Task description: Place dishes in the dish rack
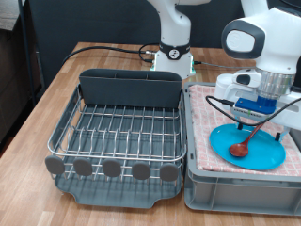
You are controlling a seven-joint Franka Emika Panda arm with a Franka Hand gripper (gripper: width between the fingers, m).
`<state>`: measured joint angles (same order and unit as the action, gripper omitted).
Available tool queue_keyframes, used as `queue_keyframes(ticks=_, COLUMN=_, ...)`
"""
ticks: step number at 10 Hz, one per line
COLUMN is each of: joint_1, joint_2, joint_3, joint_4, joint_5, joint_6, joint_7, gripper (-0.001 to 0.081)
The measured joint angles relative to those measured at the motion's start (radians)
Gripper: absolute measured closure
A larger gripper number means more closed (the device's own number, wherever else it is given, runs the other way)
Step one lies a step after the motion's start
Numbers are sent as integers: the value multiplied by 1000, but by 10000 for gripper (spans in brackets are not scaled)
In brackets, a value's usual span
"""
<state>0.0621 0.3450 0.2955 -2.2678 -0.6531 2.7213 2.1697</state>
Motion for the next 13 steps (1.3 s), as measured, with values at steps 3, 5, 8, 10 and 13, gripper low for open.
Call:
queue_keyframes(ticks=3, joint_1=20, joint_2=10, joint_3=-26, joint_4=0, joint_5=-39, joint_6=18, joint_7=62, gripper=4)
queue_keyframes(ticks=5, joint_1=20, joint_2=11, joint_3=-26, joint_4=0, joint_5=-39, joint_6=21, joint_7=72, gripper=134)
queue_keyframes(ticks=8, joint_1=20, joint_2=13, joint_3=-28, joint_4=-2, joint_5=-39, joint_6=30, joint_7=81, gripper=484)
queue_keyframes(ticks=10, joint_1=20, joint_2=12, joint_3=-26, joint_4=-3, joint_5=-35, joint_6=30, joint_7=83, gripper=676)
queue_keyframes(ticks=13, joint_1=6, joint_2=-24, joint_3=-3, joint_4=-7, joint_5=16, joint_6=3, joint_7=57, gripper=720)
